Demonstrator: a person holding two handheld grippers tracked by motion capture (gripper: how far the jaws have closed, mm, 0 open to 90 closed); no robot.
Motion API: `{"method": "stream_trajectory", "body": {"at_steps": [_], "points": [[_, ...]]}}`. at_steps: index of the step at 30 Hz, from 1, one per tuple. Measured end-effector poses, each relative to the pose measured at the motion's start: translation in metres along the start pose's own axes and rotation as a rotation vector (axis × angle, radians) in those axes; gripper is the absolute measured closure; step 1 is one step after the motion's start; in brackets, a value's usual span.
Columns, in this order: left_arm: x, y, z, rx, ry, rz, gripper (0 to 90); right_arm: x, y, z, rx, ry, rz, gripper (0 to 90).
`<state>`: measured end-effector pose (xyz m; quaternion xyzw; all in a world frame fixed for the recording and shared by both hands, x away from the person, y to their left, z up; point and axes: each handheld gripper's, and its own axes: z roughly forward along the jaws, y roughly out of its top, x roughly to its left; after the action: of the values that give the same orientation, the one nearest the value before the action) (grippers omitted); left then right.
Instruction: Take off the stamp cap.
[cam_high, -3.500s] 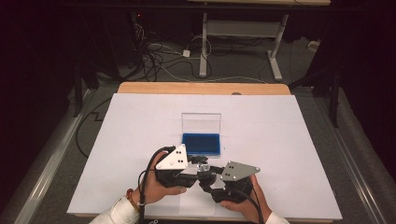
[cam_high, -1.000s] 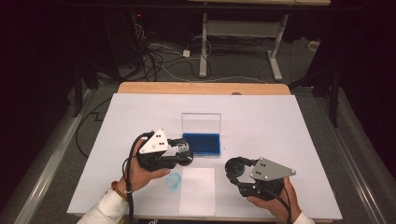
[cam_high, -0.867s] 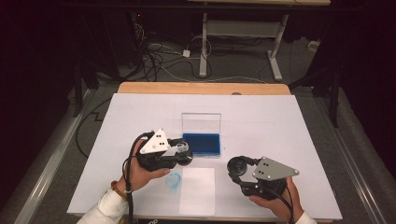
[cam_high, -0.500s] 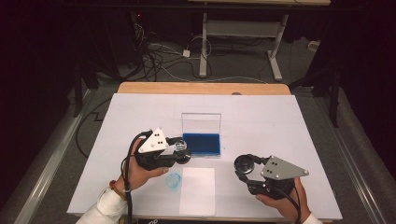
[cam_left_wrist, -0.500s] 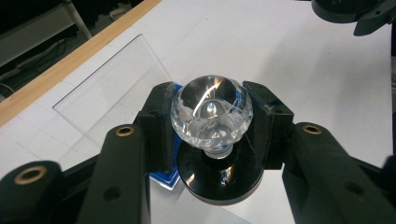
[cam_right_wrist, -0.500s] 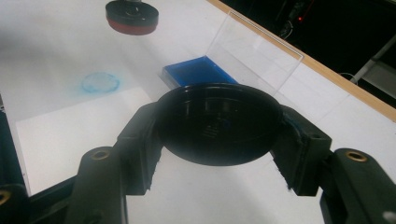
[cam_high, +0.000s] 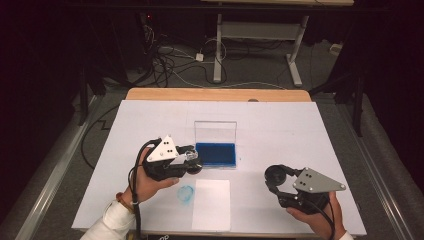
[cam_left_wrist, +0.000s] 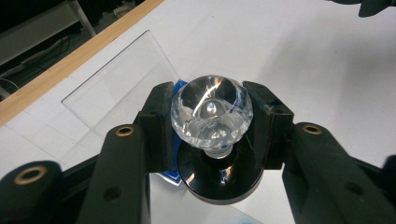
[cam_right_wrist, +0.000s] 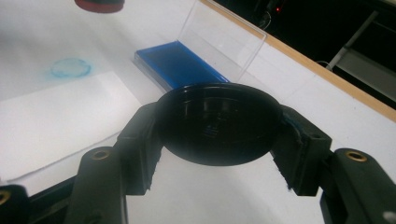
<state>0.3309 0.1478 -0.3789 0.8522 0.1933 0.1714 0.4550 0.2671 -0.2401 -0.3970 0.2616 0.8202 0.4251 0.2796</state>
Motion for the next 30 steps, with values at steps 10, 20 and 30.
{"method": "stream_trajectory", "body": {"at_steps": [10,20,30], "points": [[0.003,0.004,-0.004,-0.017,0.005,-0.009,54.8,-0.001,-0.003,-0.001,-0.008,-0.004,-0.004,38.6],[0.006,0.01,-0.007,-0.021,0.015,-0.007,54.8,-0.006,-0.015,-0.003,0.009,-0.019,0.024,38.6],[0.008,0.018,-0.005,-0.019,0.013,-0.006,54.8,-0.009,-0.035,-0.016,0.028,-0.044,0.049,38.6]]}}
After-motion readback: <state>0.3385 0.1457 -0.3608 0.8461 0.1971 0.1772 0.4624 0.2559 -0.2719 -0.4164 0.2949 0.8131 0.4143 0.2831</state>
